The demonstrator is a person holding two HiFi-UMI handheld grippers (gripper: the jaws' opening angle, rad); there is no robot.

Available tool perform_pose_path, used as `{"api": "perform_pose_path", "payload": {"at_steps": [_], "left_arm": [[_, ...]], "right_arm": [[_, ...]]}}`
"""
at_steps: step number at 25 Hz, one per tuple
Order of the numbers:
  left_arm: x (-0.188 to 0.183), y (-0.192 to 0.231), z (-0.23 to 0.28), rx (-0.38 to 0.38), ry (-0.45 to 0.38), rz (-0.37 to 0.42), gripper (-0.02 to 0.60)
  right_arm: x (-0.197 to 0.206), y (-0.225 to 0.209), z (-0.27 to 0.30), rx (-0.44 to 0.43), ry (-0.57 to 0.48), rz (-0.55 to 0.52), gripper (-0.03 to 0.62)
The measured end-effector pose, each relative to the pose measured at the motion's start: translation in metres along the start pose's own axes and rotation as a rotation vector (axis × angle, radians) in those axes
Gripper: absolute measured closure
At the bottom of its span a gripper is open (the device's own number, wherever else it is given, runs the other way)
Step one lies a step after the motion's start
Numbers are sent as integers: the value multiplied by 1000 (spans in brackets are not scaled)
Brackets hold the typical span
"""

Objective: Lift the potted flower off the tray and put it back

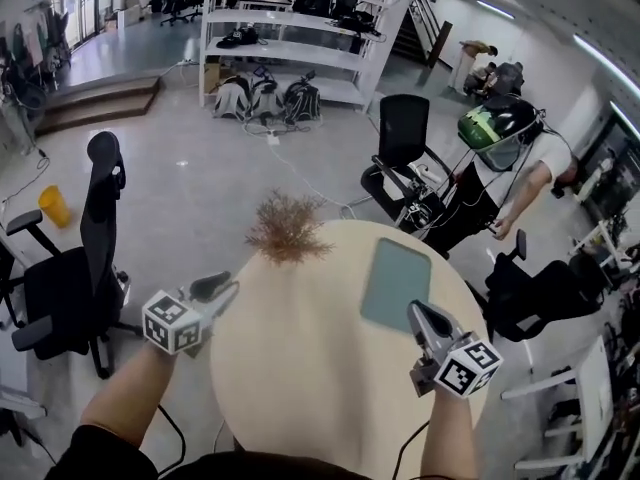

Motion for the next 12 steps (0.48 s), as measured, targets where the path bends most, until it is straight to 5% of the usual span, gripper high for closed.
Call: {"api": "perform_pose_path", "payload": {"at_steps": [3, 12], "left_arm": [[-16, -21, -25, -30, -17, -15, 577], [-51, -109, -41, -20, -84, -34, 583]], "right_arm": [[2, 10, -22, 6, 12, 47, 579], [2, -7, -96, 30, 22, 45, 579]]}}
Point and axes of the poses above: the fingertips, and each gripper's own axes: z forward along the fingers, y to its left, x out of its underside, the point moved 7 cm from there along -z, backward along the fingers, and after that the axes turned 7 degrees about x, right-handed, at the moved point
